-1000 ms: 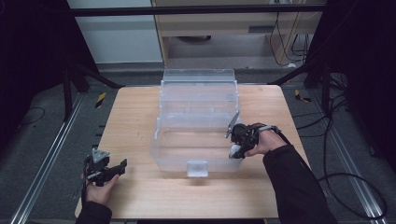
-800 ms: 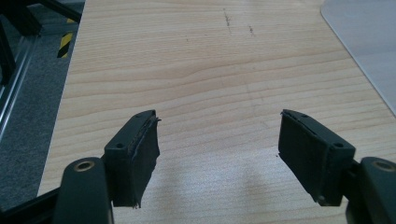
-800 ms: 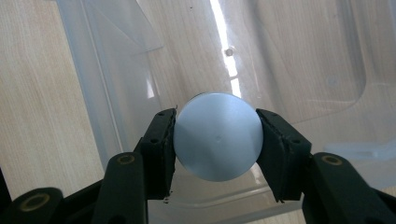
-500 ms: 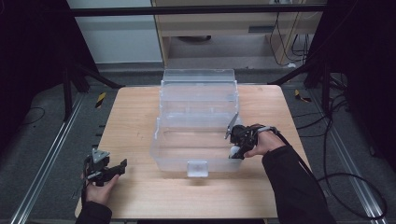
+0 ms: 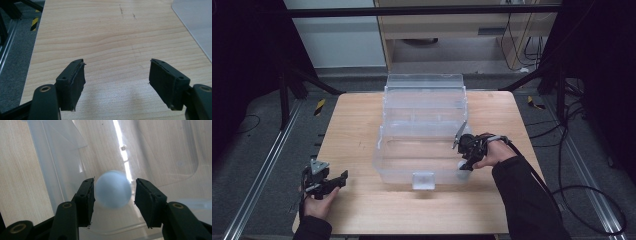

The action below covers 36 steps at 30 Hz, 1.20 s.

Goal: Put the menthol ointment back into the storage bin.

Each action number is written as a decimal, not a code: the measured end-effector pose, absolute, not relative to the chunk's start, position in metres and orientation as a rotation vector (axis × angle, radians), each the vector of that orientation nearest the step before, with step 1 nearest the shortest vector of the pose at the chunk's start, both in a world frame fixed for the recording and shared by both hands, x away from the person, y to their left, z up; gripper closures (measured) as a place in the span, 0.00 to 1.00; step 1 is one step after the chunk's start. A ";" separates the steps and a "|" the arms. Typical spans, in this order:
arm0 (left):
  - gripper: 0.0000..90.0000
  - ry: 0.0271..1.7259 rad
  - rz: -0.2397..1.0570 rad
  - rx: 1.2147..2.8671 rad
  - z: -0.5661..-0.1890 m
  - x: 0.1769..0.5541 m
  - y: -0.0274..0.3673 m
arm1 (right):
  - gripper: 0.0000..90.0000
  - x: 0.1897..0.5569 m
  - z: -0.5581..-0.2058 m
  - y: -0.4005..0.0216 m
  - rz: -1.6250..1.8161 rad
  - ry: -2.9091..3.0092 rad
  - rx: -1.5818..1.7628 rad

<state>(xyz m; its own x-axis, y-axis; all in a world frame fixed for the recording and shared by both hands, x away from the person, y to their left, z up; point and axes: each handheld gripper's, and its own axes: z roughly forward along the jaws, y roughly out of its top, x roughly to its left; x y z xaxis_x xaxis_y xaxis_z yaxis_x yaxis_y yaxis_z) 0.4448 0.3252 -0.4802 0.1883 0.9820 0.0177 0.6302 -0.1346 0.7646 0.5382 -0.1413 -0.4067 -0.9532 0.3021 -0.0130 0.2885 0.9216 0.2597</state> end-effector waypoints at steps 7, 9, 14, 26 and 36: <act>0.31 1.510 0.722 1.844 -0.480 0.445 0.325 | 0.54 0.537 -0.404 -0.142 0.395 3.018 0.474; 0.31 1.508 0.723 1.842 -0.480 0.444 0.325 | 0.52 0.536 -0.401 -0.144 0.425 2.999 0.485; 0.33 1.507 0.720 1.836 -0.479 0.444 0.326 | 0.43 0.530 -0.390 -0.147 0.533 2.908 0.546; 0.38 1.505 0.704 1.833 -0.479 0.444 0.326 | 0.31 0.502 -0.357 -0.181 0.890 2.554 0.729; 0.37 1.505 0.711 1.836 -0.479 0.443 0.325 | 0.27 0.476 -0.364 -0.218 1.022 2.375 0.861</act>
<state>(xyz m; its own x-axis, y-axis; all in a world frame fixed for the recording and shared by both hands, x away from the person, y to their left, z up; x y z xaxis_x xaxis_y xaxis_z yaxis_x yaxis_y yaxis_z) 0.4433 0.3251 -0.4788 0.1931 0.9812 0.0058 0.6279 -0.1281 0.7677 0.4763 -0.2177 -0.3642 -0.7237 0.6786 -0.1257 0.3752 0.5398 0.7536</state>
